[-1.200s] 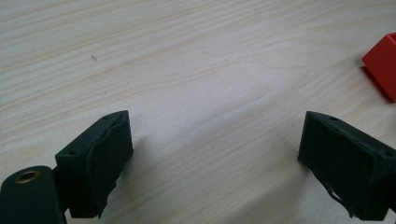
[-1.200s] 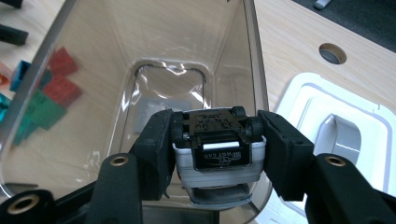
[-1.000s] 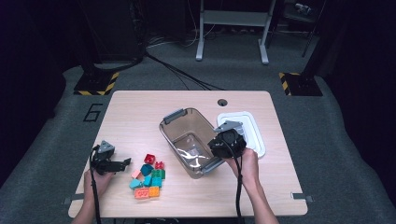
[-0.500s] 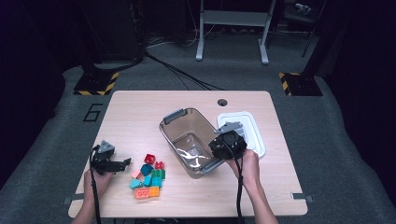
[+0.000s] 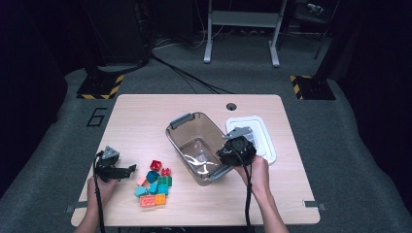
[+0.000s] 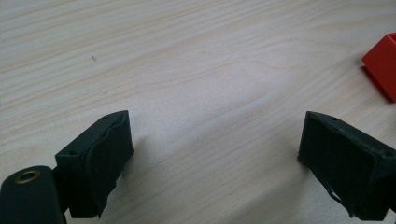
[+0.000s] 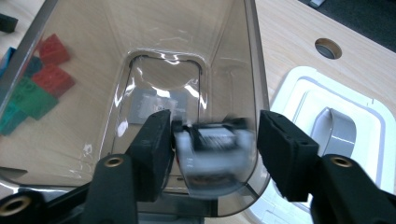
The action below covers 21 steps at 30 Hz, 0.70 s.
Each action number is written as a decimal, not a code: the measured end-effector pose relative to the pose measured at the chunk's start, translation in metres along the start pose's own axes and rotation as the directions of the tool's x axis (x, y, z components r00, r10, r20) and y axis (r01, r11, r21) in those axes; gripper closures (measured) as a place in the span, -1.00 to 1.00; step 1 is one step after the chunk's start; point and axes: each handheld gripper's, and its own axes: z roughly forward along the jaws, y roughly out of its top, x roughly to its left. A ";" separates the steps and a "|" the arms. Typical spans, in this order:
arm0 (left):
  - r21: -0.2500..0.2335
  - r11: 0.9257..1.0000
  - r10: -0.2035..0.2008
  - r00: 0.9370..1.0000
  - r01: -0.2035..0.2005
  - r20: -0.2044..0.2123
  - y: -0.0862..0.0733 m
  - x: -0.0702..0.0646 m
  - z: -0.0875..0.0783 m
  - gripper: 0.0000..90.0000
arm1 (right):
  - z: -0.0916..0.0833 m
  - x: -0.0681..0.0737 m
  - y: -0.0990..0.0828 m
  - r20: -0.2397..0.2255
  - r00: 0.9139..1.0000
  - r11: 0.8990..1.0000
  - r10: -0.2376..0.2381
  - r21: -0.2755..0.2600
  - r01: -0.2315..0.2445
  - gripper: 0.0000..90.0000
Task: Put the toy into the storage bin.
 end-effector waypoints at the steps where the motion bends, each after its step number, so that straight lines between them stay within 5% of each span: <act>1: 0.000 1.000 -0.001 1.000 0.001 0.000 0.000 0.000 0.000 -0.79 | -0.001 0.000 0.000 0.000 1.000 1.000 0.009 0.002 -0.009 -0.04; 9: 0.001 1.000 0.003 1.000 -0.003 0.000 0.000 0.000 0.000 -0.78 | -0.018 -0.008 -0.007 0.012 0.998 0.997 0.061 -0.056 -0.061 -0.35; 21: 0.005 1.000 0.004 1.000 -0.004 0.001 0.000 0.000 -0.001 -0.78 | -0.043 -0.043 -0.072 0.029 0.977 0.969 0.211 -0.140 -0.205 -0.69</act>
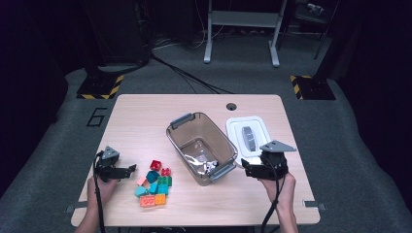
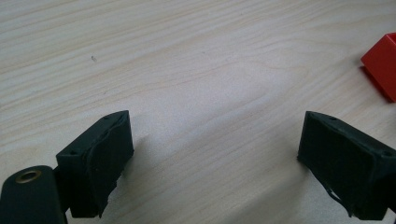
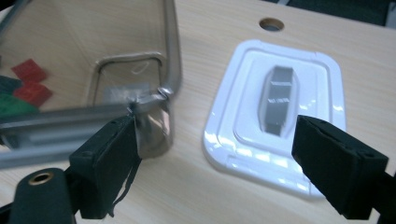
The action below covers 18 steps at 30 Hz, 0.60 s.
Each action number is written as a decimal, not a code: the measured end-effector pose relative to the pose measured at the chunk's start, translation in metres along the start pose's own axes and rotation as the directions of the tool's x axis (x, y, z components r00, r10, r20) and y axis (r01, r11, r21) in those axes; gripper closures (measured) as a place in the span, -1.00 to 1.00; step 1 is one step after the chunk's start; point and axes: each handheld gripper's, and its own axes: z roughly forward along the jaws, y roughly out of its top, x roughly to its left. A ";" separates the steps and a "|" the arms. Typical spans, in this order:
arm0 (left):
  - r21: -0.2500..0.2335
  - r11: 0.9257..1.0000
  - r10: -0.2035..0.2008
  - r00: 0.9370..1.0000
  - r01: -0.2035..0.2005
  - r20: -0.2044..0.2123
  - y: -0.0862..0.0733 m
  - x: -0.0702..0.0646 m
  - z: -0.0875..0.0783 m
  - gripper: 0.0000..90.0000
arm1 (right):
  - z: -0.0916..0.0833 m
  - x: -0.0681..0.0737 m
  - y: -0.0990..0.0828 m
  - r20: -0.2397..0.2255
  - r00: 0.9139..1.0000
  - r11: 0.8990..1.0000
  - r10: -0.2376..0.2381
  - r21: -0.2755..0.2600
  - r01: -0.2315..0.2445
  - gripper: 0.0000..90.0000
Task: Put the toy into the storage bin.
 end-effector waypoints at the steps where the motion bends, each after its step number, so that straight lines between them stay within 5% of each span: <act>1: 0.000 1.000 0.000 1.000 0.000 0.000 0.000 0.000 0.000 -0.78 | -0.001 -0.004 -0.005 0.004 1.000 1.000 0.013 0.003 -0.013 -0.70; 7: 0.000 1.000 0.001 1.000 -0.001 0.000 0.000 0.000 0.000 -0.78 | 0.005 -0.029 -0.045 0.046 0.994 0.994 0.103 0.018 -0.103 -0.83; 13: 0.000 1.000 0.000 1.000 0.000 0.000 0.000 0.000 0.000 -0.78 | 0.027 -0.057 -0.094 0.121 0.969 0.972 0.215 0.065 -0.224 -0.90; 18: 0.000 1.000 0.000 1.000 0.000 -0.001 0.000 0.000 0.000 -0.78 | 0.037 -0.067 -0.117 0.185 0.952 0.964 0.245 0.057 -0.259 -0.92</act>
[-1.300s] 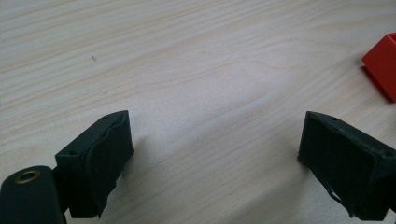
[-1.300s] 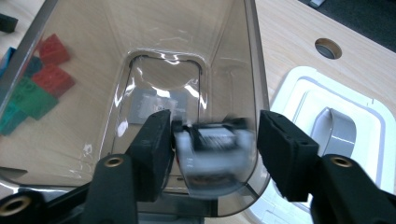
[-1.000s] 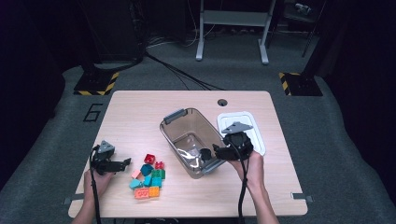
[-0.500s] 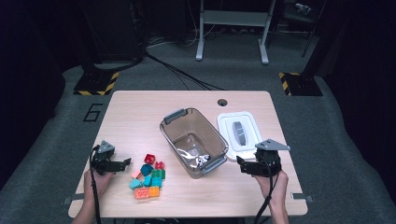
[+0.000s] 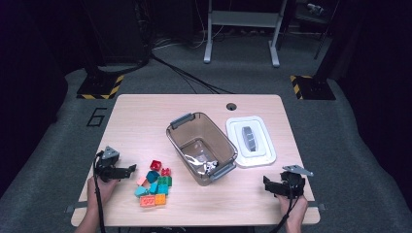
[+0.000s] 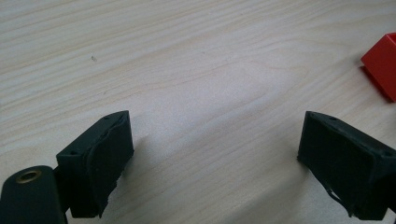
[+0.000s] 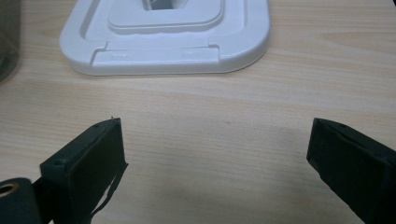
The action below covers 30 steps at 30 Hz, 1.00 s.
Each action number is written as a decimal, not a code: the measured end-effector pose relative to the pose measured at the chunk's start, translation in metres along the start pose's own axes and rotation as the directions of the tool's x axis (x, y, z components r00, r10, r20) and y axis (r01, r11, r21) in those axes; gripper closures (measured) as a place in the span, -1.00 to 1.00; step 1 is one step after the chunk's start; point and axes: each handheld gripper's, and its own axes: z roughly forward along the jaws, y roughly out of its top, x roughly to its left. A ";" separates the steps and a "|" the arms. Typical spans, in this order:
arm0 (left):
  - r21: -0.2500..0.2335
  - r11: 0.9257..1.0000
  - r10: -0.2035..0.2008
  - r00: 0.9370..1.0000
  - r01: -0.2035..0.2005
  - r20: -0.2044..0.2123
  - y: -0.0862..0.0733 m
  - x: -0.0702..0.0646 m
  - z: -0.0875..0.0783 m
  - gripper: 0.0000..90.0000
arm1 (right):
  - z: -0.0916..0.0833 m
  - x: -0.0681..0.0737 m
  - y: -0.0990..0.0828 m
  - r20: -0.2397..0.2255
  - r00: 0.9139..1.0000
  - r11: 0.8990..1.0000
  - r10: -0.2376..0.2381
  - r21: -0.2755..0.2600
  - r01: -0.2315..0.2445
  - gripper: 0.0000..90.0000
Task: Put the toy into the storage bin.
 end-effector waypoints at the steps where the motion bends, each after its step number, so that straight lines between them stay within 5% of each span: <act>1: 0.000 1.000 0.000 1.000 0.000 0.000 0.000 0.000 0.000 -0.78 | 0.003 -0.003 -0.002 0.004 1.000 1.000 -0.008 -0.009 0.008 -0.93; 9: -0.001 1.000 -0.003 1.000 0.003 0.004 0.000 0.000 0.000 -0.78 | 0.017 -0.004 -0.006 0.071 0.996 0.998 -0.058 0.021 0.057 -0.99; 21: -0.011 1.000 -0.008 1.000 0.008 0.007 0.000 -0.001 0.001 -0.77 | 0.020 -0.007 -0.002 0.056 0.996 0.998 -0.063 0.034 0.062 -1.00; 30: 0.005 0.999 -0.043 0.998 0.044 -0.041 -0.004 -0.004 -0.005 -0.77 | 0.021 -0.008 -0.001 0.048 0.996 0.996 -0.081 0.032 0.080 -1.00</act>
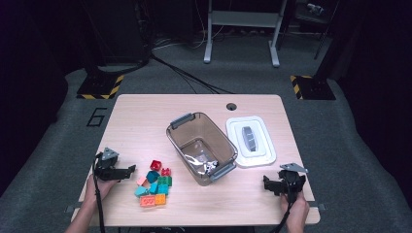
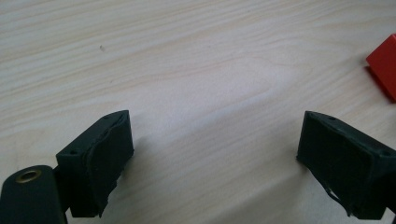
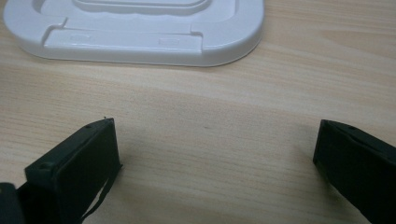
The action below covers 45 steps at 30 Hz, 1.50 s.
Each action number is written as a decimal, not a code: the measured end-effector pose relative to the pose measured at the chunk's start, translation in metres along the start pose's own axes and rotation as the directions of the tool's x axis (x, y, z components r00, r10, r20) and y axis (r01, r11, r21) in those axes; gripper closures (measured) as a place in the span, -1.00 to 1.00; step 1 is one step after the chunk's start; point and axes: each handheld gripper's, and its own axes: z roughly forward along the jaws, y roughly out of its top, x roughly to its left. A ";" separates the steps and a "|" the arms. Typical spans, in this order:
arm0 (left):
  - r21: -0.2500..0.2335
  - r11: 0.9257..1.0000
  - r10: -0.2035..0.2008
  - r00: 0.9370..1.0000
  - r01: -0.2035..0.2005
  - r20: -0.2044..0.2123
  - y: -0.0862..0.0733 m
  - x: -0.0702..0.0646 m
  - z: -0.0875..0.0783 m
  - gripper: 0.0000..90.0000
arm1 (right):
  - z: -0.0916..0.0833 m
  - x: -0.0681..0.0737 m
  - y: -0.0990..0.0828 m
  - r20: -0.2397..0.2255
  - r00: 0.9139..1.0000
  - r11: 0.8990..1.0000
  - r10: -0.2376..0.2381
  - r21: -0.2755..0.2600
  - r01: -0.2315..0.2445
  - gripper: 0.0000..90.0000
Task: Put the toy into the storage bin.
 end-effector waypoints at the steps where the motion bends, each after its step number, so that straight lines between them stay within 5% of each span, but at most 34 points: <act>1: 0.014 1.000 -0.004 1.000 0.004 0.002 -0.001 0.000 -0.002 -0.77 | 0.000 0.000 0.000 0.001 1.000 1.000 0.000 0.000 0.000 -1.00; 10: 0.019 0.999 -0.032 0.999 0.032 -0.015 -0.010 -0.005 -0.027 -0.77 | 0.002 0.001 0.001 0.004 1.000 1.000 0.006 0.001 -0.006 -1.00; 16: 0.019 0.997 -0.071 0.997 0.071 0.029 -0.016 -0.011 -0.046 -0.82 | 0.002 0.001 0.002 0.004 1.000 1.000 0.009 0.001 -0.009 -1.00; 25: 0.007 0.998 -0.066 0.994 0.066 0.092 -0.016 -0.037 -0.062 -0.84 | 0.002 0.001 0.002 0.005 1.000 1.000 0.009 0.002 -0.009 -1.00; 30: -0.012 0.997 -0.069 0.992 0.071 0.108 -0.011 -0.056 -0.067 -0.84 | 0.002 0.002 0.002 0.006 1.000 1.000 0.008 0.001 -0.008 -1.00; 36: 0.027 0.999 -0.022 0.994 0.019 0.104 -0.008 -0.082 -0.064 -0.82 | 0.002 0.002 0.002 0.006 1.000 1.000 0.007 0.000 -0.007 -1.00; 45: 0.054 0.998 -0.045 0.995 0.041 0.085 -0.010 -0.089 -0.053 -0.68 | 0.002 0.002 0.002 0.006 1.000 1.000 0.006 0.000 -0.006 -1.00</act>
